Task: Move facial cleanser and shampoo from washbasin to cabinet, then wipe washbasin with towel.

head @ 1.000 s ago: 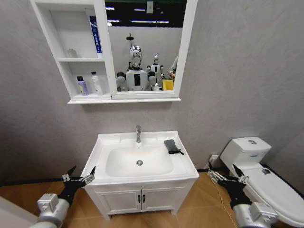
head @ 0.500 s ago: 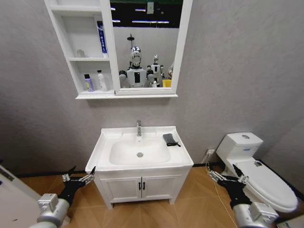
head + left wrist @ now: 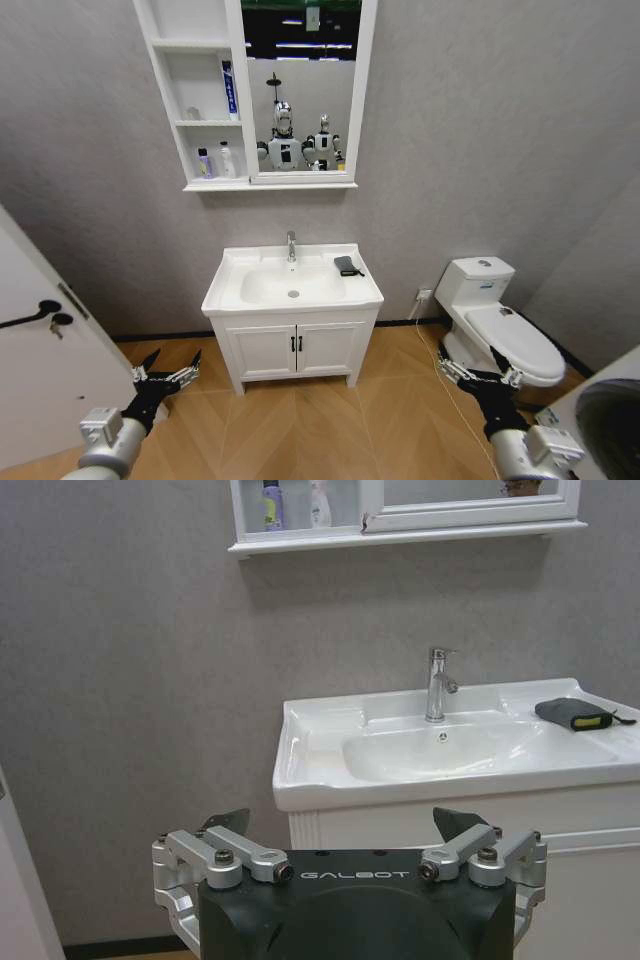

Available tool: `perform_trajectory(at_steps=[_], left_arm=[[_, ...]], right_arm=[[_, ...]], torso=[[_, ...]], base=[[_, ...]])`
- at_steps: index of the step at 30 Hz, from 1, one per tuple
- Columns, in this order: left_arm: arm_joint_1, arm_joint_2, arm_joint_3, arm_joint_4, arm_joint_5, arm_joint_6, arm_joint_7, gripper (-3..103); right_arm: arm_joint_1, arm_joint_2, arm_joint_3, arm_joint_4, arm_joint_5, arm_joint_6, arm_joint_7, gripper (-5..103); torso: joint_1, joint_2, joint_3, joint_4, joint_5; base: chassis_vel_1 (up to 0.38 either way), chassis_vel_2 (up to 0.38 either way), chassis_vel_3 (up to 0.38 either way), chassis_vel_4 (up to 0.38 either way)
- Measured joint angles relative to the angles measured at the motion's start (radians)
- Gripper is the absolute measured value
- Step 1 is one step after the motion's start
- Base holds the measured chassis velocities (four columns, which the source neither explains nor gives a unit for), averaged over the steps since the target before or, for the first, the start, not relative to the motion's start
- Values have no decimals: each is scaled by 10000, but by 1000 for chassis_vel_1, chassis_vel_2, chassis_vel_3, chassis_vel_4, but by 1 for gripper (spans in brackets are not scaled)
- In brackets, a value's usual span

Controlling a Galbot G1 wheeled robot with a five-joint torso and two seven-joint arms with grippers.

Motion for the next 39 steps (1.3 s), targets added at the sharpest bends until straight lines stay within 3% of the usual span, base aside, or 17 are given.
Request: perform_trajectory(at_steps=[1,2,3,5,7,8,10,11,13,14,17,18,19,20,39], left_arm=[[0,0,0,0,0,0,0,100],[2,0,0,3,0,0,-1,100],[0,0,0,3,0,2,0,100],[1,0,0,1,0,1,0,100],[2,0,1,5,0,2,-1,100],[2,0,1,5,0,2,-1,100],[2,0,0,1,0,1,0,100],[2,0,0,1,0,1,0,100],[0,0,0,6,0,2,-1,100],[4,-1,0,4,0,2,-3,100],[3,0,0,3,0,2,1,100],[4,-1,0,4,0,2,-1,100],[3,-1,0,5,0,2,-1,100],[2,-1,0,3,0,2,0,100],[2,0,0,4,0,2,0,100]], right_arm=[[0,0,0,0,0,0,0,100],[-1,0,0,2,0,0,0,100],[0,0,1,1,-1,0,1,100],[1,0,0,0,0,0,1,100],[1,1,0,3,-1,0,0,100],[1,1,0,3,-1,0,0,100],[1,0,0,0,0,0,1,100],[1,0,0,0,0,0,1,100],[-2,0,0,4,0,0,0,100],[-1,0,0,3,0,0,1,100],[-2,1,1,2,0,0,4,100],[0,0,-1,3,0,0,2,100],[0,0,-1,4,-1,0,2,100],[0,1,0,3,-1,-1,2,100],[1,0,0,3,0,0,3,100]], torso=[[0,0,0,0,0],[-1,1,-3,3,-28],[-3,2,-2,0,-2],[1,-1,1,-1,14],[2,1,-2,3,-29],[2,1,-2,3,-29],[2,-1,1,0,17],[2,-1,1,0,17],[-1,1,-2,2,-28],[-9,5,-4,3,2],[-11,6,-5,-6,9],[-9,4,-4,6,-15],[-8,4,-3,2,-20],[-9,5,-4,-3,-1],[-1,0,-1,0,-6]], base=[[379,-351,-328,365],[334,-381,-328,348],[378,-310,-317,348],[378,-330,-350,332],[348,-349,-346,347],[354,-346,-309,347],[359,-324,-371,338],[364,-302,-371,342],[331,-319,-306,331],[253,-260,-274,219],[170,-201,-262,173],[49,-47,-173,149],[49,-47,-53,108],[-23,10,-53,23],[-34,16,30,-19]])
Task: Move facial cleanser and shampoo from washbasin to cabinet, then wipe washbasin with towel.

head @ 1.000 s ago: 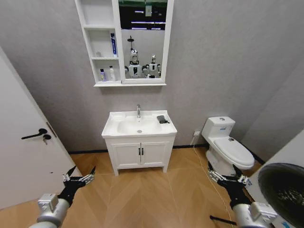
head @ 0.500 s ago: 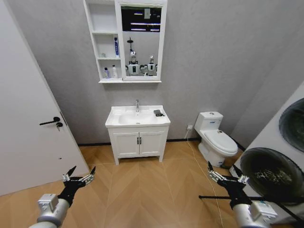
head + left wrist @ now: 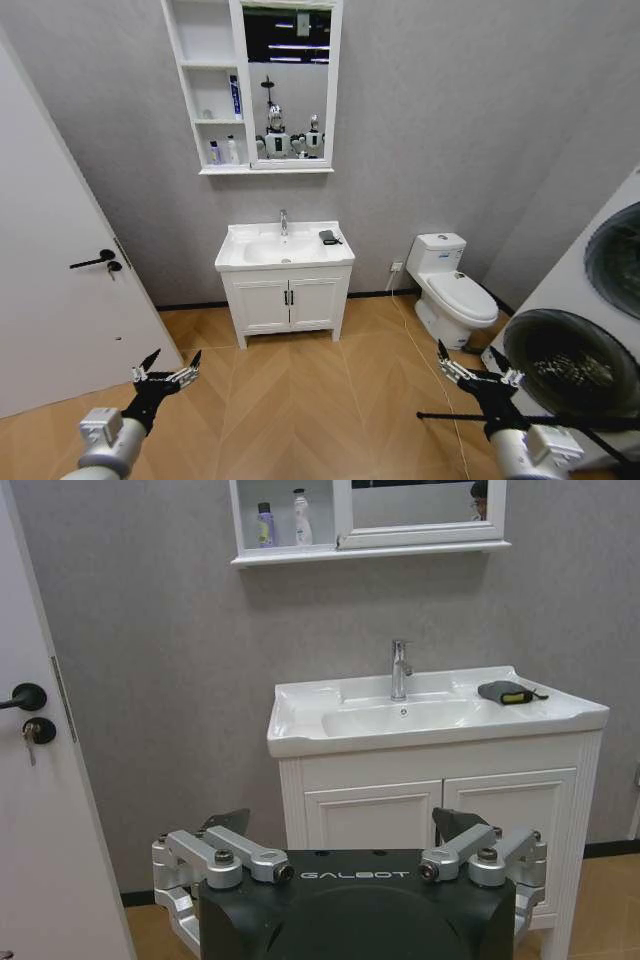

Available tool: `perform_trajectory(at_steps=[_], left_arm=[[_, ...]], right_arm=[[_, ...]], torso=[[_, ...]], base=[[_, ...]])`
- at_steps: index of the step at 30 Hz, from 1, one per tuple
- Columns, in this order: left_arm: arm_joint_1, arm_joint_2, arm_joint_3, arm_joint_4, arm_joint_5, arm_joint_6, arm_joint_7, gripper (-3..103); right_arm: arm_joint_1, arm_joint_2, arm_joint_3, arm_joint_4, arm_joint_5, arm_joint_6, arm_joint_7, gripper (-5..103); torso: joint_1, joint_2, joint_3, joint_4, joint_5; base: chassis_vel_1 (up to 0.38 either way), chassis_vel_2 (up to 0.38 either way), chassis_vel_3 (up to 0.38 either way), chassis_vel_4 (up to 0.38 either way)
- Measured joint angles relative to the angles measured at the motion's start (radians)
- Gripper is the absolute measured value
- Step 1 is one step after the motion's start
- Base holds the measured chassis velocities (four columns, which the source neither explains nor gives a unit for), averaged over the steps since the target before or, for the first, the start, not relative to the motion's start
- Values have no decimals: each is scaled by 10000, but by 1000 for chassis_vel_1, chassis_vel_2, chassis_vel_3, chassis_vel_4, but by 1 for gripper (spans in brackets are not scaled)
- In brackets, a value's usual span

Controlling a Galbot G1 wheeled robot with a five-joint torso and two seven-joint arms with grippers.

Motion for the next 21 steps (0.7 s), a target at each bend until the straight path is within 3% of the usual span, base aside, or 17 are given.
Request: perform_trajectory(at_steps=[21], left_arm=[[0,0,0,0,0,0,0,100]], right_arm=[[0,0,0,0,0,0,0,100]], torso=[[2,-1,1,1,1]], base=[[0,0,0,0]])
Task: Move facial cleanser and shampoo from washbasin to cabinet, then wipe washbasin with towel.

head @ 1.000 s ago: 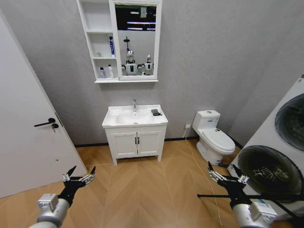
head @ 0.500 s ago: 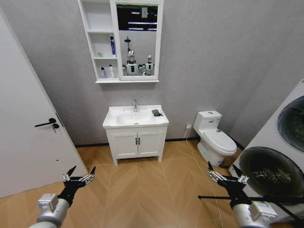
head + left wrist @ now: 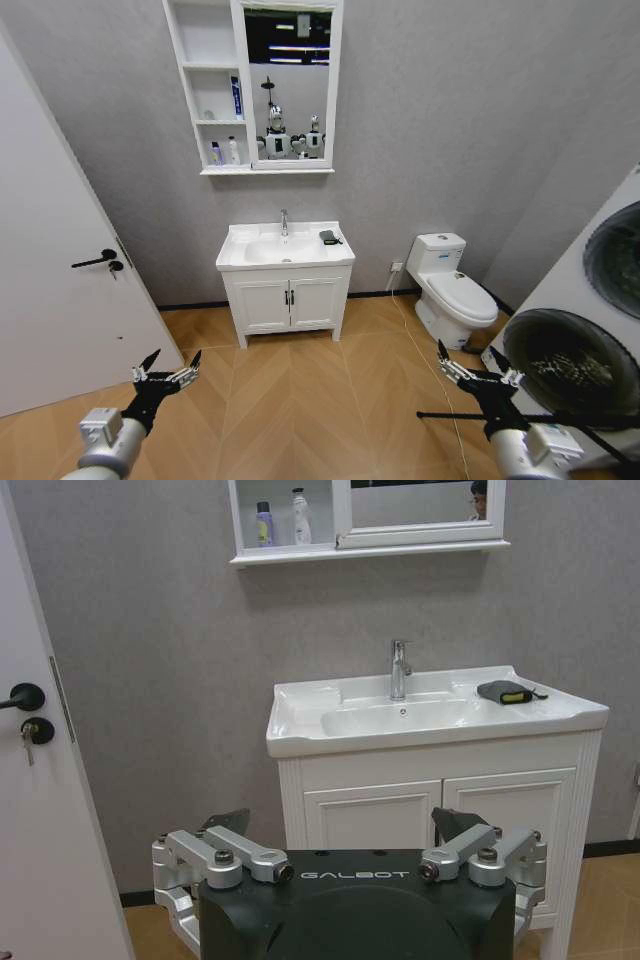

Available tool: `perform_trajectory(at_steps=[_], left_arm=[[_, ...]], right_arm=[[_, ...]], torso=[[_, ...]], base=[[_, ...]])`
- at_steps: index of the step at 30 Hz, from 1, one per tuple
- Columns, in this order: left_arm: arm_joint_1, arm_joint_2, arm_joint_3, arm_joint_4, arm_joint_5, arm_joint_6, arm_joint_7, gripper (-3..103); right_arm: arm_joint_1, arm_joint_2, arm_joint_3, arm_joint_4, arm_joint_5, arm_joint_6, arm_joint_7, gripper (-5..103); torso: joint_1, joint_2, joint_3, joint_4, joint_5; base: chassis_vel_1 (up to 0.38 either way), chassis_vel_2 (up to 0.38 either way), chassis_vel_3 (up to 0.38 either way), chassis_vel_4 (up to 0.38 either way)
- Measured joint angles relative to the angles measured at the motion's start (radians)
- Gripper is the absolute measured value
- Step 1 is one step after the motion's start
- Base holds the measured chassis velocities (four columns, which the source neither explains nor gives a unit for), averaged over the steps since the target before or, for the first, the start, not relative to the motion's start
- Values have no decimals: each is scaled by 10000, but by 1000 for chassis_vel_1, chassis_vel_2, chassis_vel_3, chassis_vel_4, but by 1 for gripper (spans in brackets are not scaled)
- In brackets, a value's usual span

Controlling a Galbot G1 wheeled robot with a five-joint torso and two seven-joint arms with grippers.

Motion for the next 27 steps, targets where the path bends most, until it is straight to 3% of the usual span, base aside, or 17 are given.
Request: perform_trajectory(at_steps=[27], left_arm=[[0,0,0,0,0,0,0,100]], right_arm=[[0,0,0,0,0,0,0,100]], torso=[[1,1,0,0,-1]], base=[[17,14,14,14]])
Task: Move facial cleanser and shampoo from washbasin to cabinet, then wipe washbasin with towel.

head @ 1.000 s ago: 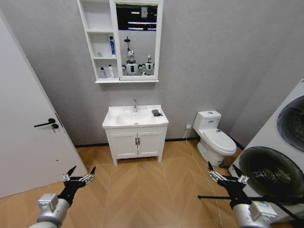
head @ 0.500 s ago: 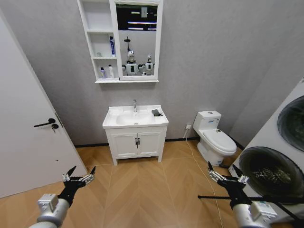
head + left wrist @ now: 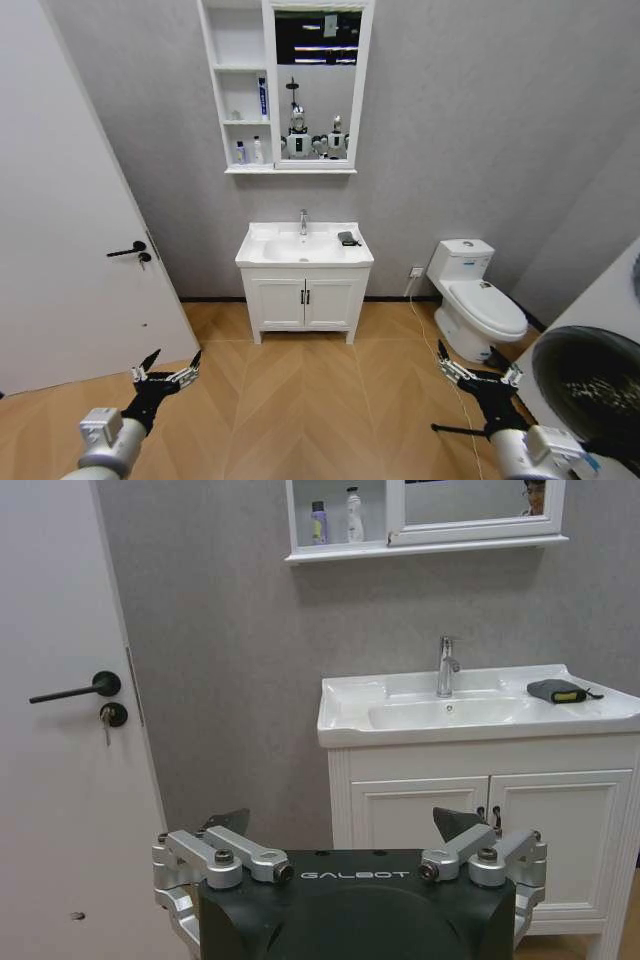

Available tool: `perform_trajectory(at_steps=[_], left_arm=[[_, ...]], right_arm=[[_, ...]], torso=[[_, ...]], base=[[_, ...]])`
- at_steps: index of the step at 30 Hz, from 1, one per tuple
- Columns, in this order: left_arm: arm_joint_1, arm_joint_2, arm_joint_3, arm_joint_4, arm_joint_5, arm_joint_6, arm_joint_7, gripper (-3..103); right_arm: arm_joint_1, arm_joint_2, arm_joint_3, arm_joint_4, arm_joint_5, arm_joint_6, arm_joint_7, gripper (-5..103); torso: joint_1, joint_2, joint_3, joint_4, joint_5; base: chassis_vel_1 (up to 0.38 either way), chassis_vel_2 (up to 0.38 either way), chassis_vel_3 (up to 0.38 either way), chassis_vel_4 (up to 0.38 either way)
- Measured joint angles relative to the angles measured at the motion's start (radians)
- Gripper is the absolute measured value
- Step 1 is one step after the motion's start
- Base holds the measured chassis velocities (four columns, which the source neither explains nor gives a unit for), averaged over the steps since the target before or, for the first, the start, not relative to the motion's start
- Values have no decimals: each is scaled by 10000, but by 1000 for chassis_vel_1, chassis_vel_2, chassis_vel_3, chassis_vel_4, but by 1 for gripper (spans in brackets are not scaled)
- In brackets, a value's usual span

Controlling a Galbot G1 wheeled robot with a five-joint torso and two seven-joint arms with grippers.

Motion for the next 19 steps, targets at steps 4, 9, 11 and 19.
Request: perform_trajectory(at_steps=[4,9,11,19], left_arm=[[0,0,0,0,0,0,0,100],[0,0,0,0,0,0,0,100],[0,0,0,0,0,0,0,100],[0,0,0,0,0,0,0,100]], right_arm=[[1,0,0,0,0,0,0,100],[0,0,0,0,0,0,0,100],[0,0,0,0,0,0,0,100],[0,0,0,0,0,0,0,100]], torso=[[0,0,0,0,1],[0,0,0,0,0],[0,0,0,0,0],[0,0,0,0,0]], base=[[0,0,0,0],[0,0,0,0],[0,0,0,0],[0,0,0,0]])
